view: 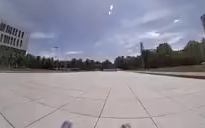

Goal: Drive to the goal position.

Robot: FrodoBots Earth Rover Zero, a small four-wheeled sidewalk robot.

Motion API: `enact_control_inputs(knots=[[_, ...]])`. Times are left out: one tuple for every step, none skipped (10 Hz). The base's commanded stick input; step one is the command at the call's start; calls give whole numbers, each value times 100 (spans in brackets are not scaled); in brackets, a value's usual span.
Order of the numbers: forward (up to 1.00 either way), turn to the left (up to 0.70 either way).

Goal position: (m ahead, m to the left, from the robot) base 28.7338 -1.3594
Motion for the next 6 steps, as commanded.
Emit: enact_control_inputs(knots=[[70, 0], [70, 0], [70, 0], [70, 0], [70, 0], [70, 0]])
